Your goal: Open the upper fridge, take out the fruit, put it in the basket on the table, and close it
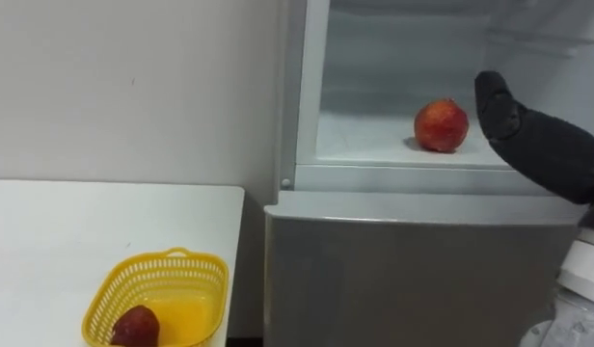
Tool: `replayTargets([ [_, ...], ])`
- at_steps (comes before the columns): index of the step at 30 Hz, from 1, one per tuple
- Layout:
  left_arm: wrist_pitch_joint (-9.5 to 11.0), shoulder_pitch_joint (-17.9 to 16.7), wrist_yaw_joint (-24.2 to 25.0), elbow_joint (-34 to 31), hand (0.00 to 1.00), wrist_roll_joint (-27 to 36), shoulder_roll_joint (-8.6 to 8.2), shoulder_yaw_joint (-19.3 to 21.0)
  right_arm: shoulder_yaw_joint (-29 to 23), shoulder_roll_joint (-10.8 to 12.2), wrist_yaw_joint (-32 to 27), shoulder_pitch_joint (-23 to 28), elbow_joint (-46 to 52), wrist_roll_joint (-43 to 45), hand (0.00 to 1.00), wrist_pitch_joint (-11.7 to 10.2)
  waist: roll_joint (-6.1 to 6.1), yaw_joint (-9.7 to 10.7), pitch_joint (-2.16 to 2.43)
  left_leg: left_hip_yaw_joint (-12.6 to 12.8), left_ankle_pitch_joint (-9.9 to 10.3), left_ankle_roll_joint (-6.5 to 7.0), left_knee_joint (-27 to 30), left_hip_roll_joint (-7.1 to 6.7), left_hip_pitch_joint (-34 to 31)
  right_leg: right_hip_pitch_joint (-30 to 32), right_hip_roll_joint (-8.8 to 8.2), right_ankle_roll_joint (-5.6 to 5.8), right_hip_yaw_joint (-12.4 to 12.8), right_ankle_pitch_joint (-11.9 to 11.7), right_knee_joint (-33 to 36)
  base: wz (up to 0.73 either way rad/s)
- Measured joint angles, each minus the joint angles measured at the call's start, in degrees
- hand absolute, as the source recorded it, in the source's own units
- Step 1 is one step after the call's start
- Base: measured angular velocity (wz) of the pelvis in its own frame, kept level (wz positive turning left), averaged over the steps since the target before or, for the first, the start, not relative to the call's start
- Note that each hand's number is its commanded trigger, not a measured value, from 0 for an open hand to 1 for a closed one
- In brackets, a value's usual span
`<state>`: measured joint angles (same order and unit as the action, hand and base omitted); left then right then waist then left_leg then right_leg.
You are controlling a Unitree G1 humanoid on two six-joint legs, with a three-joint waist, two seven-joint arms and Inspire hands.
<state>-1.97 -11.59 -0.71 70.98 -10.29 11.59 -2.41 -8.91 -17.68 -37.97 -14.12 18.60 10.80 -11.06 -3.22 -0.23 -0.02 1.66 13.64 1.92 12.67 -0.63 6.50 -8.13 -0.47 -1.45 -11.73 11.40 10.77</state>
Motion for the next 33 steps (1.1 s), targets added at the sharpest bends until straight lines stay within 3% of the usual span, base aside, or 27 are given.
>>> replayTargets([
  [10, -0.16, -0.14, 0.12, -0.06, 0.0, -0.51, -0.62, 1.68, -0.59, -0.88, 0.65, -0.05, -2.55, 0.04, 0.0, 1.14, 0.01, -0.16, 0.06, -0.29, 0.0, 0.0, -0.02, -0.02, -0.21, 0.07, -0.16, 0.01, -0.92, 0.01, -0.02, 0.0],
  [15, -0.14, -0.32, -0.05, -0.06, 0.0, -0.49, 0.07, 1.75, -0.44, -3.59, 1.85, -0.5, -4.71, -1.71, 0.0, 1.49, -1.66, -0.52, 0.07, -0.38, -0.02, -0.01, 0.06, -0.04, 0.04, -0.21, -0.1, 0.01, -1.0, 0.01, -0.02, 0.0],
  [20, -0.19, -0.39, 0.32, -0.45, 0.0, -0.5, 0.41, 1.76, -0.44, -4.13, 2.7, -0.51, -5.01, -2.02, 0.0, 2.41, -2.42, -0.55, -0.1, -0.46, 0.0, 0.0, 0.05, 0.01, 0.0, -0.25, -0.14, 0.01, -1.04, 0.01, -0.01, 0.0],
  [27, -0.53, -1.09, 1.83, -2.66, 0.0, -0.58, 0.68, 1.7, -0.41, -5.77, 5.41, -6.45, -11.72, -6.1, 0.0, 3.17, -2.03, -0.68, -0.38, -0.9, 0.01, 0.02, 0.05, -0.03, 0.06, -0.67, -0.25, 0.02, -1.54, 0.0, -0.02, 0.03],
  [33, -0.57, -1.2, 2.73, -4.13, 0.0, -0.57, 0.68, 1.73, -0.15, -8.4, 6.49, -7.5, -15.97, -7.22, 0.0, 3.74, -2.11, -1.77, -0.33, -1.8, 0.01, 0.01, 0.24, -0.14, -0.13, -0.88, -0.27, 0.03, -2.53, 0.0, -0.14, 0.08],
])
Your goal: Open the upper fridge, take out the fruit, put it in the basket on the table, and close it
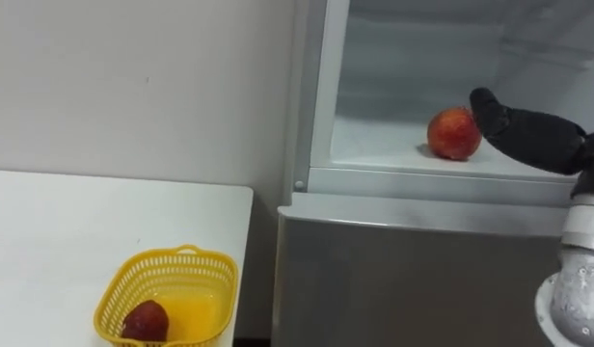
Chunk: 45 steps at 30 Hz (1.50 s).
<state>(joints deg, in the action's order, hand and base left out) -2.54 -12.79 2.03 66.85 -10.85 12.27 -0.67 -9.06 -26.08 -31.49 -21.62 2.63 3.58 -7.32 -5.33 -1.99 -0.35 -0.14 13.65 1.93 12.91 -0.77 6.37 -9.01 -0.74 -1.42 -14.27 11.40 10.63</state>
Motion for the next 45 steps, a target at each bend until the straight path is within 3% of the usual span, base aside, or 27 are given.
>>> replayTargets([
  [4, -0.08, -0.32, 0.63, -0.06, 0.0, -0.04, -0.03, 0.53, 0.04, -0.46, 0.69, -1.74, -3.18, -1.32, 0.0, 1.06, -0.08, -0.12, -0.01, -0.11, -0.01, -0.01, 0.13, -0.01, -0.11, 0.13, 0.02, 0.05, -0.04, 0.03, 0.0, 0.01],
  [8, -1.05, -1.55, 0.72, -1.56, 0.0, -0.04, -0.06, 0.54, -0.02, -1.53, 2.64, -4.38, -7.81, -5.91, 0.0, 2.87, -0.76, -0.08, 0.42, -0.25, -0.01, -0.01, 0.29, -0.12, -0.81, 0.66, 0.02, 0.08, -0.13, 0.05, 0.01, 0.02],
  [11, -1.17, -1.93, 0.6, -1.86, 0.0, -0.04, -0.03, 0.47, 0.66, -1.65, 3.35, -6.73, -10.62, -7.84, 0.0, 3.73, -1.07, 0.0, 0.35, -0.27, -0.01, -0.01, 0.36, -0.38, -0.88, 0.69, 0.04, 0.08, -0.23, 0.05, 0.05, 0.0],
  [18, -1.17, -2.22, -0.26, -2.54, 0.0, 0.02, 0.57, 0.45, 3.08, -5.76, 5.88, -10.48, -18.3, -14.11, 0.0, 3.9, -2.45, 0.0, 0.09, -0.71, -0.01, -0.01, 0.56, -0.07, -1.14, 0.65, -0.07, 0.08, -0.86, 0.05, 0.04, 0.03],
  [31, -2.38, -2.57, -0.09, -2.62, 0.0, -0.02, 0.77, 0.46, 5.63, -5.99, 10.68, -10.99, -20.67, -15.69, 0.0, 4.71, -2.73, -0.07, 0.15, -0.9, -0.02, -0.03, 0.7, 0.0, -1.83, 0.99, -0.09, 0.08, -1.78, 0.05, 0.03, 0.0],
  [45, -5.09, -2.71, 0.92, -4.74, 0.0, -0.13, 1.46, 2.87, 6.18, -6.37, 19.33, -10.99, -25.24, -16.82, 0.0, 9.74, -3.68, -0.49, 0.83, -1.62, -0.04, -0.04, 0.93, -0.09, -1.97, 0.8, -0.22, 0.08, -3.04, 0.05, 0.02, 0.02],
])
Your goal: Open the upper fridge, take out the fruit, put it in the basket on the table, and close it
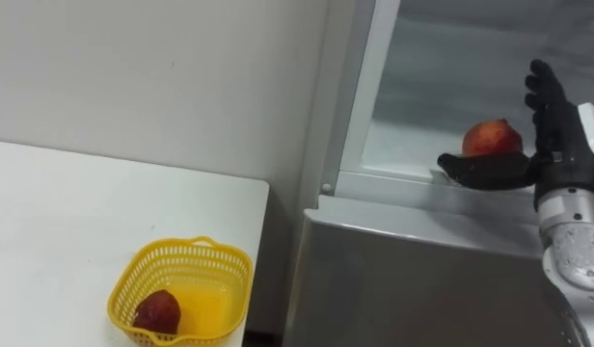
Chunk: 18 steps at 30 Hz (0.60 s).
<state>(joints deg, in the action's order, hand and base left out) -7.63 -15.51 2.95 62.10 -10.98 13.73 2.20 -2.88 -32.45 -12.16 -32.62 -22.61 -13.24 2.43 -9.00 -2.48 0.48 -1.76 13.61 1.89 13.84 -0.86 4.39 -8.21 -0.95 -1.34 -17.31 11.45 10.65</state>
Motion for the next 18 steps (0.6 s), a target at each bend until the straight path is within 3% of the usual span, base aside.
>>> replayTargets([
  [4, -0.77, -0.05, 0.02, -0.33, 0.0, -0.01, 0.25, 1.13, 0.02, -0.15, 1.83, 0.0, -0.02, -0.25, 0.0, 0.32, 0.0, -0.18, -0.01, 0.0, -0.04, -0.06, -0.01, 0.03, 0.0, -0.03, 0.0, 0.0, -0.06, 0.0, 0.0, 0.0],
  [9, -0.88, 0.27, 0.03, -0.43, 0.0, 0.06, 0.93, 1.12, 1.79, -3.68, 2.92, -0.48, -2.67, -0.18, 0.0, 0.78, -0.29, -0.91, -0.07, -0.09, -0.04, -0.07, -0.21, 0.02, -0.07, -0.13, -0.01, 0.0, -0.24, 0.0, 0.02, 0.01],
  [18, -0.91, 0.24, 0.18, -0.42, 0.0, 0.09, 1.14, 1.01, 2.21, -3.72, 3.6, -2.33, -6.94, -0.15, 0.0, 0.8, -1.12, -0.88, -0.39, -0.26, -0.03, -0.08, -0.01, -0.04, 0.02, -0.56, -0.08, 0.0, -1.25, 0.0, -0.04, 0.02],
])
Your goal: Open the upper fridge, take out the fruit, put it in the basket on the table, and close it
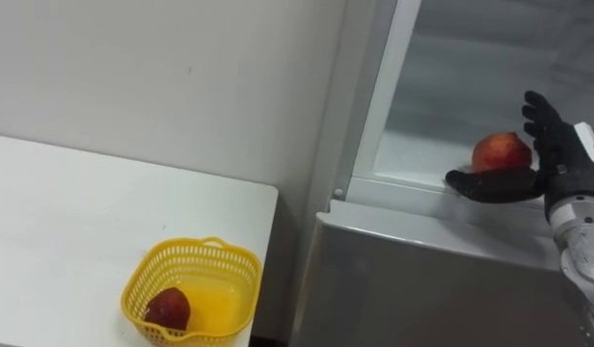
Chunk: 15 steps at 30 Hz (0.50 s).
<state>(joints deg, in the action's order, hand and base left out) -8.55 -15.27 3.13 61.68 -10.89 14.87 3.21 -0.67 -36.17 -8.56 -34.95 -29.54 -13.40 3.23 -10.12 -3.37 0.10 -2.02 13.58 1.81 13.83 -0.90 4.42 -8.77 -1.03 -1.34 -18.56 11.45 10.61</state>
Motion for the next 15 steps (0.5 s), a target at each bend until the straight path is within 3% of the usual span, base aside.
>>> replayTargets([
  [8, -0.01, -0.08, -0.01, 0.11, 0.0, 0.01, 0.14, -0.12, 0.0, 0.01, 0.0, -0.55, -1.91, -0.08, 0.0, -0.81, 0.44, 0.0, -0.26, -0.08, 0.0, -0.01, 0.12, -0.01, 0.03, -0.25, -0.04, 0.0, -0.66, 0.0, -0.04, 0.0],
  [15, -0.16, -0.62, 0.18, 0.14, 0.0, 0.04, 0.33, -0.11, 1.15, 0.0, 0.09, -3.5, -5.91, -0.6, 0.0, -1.09, 0.77, 0.06, -0.14, -0.11, 0.0, -0.01, 0.26, -0.01, 0.03, -0.3, -0.01, -0.01, -0.62, -0.01, -0.04, 0.0],
])
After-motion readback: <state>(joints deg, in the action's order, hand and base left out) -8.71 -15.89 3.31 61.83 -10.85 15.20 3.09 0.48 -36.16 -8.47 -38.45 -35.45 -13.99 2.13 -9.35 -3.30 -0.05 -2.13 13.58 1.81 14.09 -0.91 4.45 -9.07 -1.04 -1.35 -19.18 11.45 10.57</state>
